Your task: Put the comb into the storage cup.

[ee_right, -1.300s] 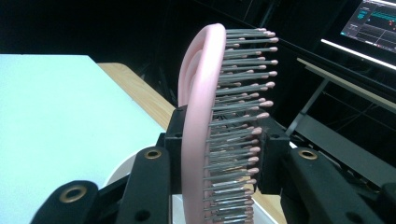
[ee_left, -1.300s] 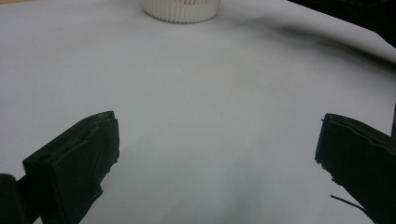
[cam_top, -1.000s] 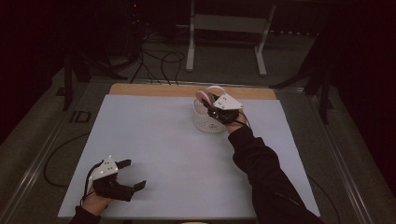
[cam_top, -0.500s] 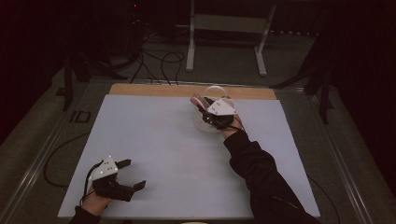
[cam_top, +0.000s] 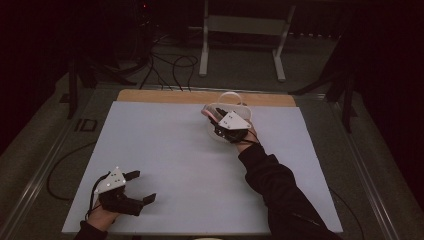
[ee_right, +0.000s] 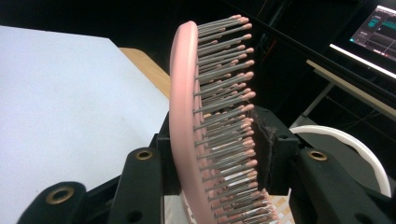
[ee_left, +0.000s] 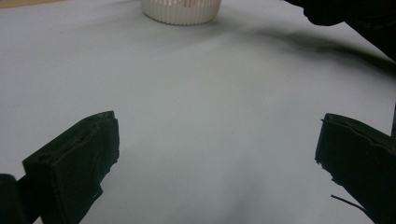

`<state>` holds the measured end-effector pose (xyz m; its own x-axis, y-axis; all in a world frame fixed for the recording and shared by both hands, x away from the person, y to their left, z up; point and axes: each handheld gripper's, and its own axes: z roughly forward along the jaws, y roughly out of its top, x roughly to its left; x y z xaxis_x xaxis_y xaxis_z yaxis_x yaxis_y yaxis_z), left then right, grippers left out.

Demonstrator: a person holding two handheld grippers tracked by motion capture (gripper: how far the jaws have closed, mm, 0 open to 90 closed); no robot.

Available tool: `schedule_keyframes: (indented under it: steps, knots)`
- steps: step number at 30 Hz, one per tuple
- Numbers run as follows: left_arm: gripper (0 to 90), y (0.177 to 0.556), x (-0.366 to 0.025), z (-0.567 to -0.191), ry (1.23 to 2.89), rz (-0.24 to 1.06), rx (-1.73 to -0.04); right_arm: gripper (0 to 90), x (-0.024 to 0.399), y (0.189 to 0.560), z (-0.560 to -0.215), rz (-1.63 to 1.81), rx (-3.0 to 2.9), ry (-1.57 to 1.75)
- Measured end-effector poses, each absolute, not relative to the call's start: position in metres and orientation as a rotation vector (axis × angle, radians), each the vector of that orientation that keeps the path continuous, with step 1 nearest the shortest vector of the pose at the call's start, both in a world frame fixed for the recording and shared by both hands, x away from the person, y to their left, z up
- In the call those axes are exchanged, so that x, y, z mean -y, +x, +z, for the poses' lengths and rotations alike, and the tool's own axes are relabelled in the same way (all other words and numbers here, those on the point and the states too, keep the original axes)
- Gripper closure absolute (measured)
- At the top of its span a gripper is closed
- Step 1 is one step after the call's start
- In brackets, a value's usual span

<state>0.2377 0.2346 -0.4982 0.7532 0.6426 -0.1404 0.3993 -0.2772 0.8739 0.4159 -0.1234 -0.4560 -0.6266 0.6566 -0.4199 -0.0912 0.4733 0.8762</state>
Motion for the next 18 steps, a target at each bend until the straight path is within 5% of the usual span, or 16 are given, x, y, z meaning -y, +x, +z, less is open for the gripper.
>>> schedule_keyframes:
  steps: [18]
  knots:
    - [0.1, 0.2376, -0.2345, -0.4983, 1.908, 0.291, -0.797, 55.7, 0.1245, 0.4072, -0.4585, 1.22, -1.944, 0.443]
